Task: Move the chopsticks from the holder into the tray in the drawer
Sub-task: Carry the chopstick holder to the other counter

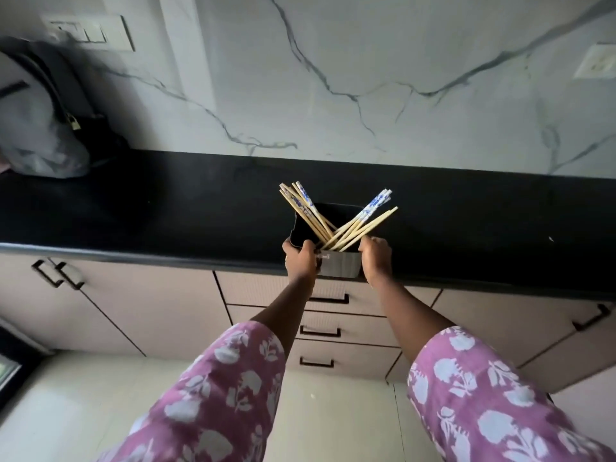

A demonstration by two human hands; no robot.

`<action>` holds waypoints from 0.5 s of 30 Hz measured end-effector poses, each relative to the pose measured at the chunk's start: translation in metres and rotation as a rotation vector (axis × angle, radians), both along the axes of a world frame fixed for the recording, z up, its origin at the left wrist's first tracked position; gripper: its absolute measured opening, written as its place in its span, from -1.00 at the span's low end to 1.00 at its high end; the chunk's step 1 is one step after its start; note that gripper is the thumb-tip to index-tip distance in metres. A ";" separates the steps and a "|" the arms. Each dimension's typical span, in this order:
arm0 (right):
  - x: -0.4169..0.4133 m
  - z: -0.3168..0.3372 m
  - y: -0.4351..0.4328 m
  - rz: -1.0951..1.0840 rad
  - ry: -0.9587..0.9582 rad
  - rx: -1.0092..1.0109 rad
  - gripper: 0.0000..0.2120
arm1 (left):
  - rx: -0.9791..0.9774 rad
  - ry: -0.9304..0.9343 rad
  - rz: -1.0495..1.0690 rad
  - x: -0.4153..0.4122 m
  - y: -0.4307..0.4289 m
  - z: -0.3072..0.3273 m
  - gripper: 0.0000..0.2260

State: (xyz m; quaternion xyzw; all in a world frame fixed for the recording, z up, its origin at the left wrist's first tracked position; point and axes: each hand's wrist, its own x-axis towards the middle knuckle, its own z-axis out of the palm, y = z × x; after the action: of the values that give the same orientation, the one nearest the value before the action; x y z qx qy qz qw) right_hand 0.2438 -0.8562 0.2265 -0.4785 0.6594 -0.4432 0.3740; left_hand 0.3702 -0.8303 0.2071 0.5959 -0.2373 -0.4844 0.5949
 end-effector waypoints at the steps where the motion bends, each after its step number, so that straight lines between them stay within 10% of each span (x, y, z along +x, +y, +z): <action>1: 0.000 0.000 -0.015 0.007 -0.004 0.008 -0.70 | 0.015 0.004 0.010 0.002 -0.013 0.001 -0.59; 15: 0.028 -0.014 -0.173 0.017 -0.031 0.198 -0.82 | 0.122 -0.027 0.022 0.027 -0.161 -0.018 -0.66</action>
State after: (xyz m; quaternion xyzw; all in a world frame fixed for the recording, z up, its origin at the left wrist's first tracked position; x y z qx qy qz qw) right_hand 0.2719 -1.0296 0.2128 -0.4377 0.6901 -0.3801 0.4333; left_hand 0.3973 -0.9908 0.1893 0.6400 -0.2087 -0.4835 0.5595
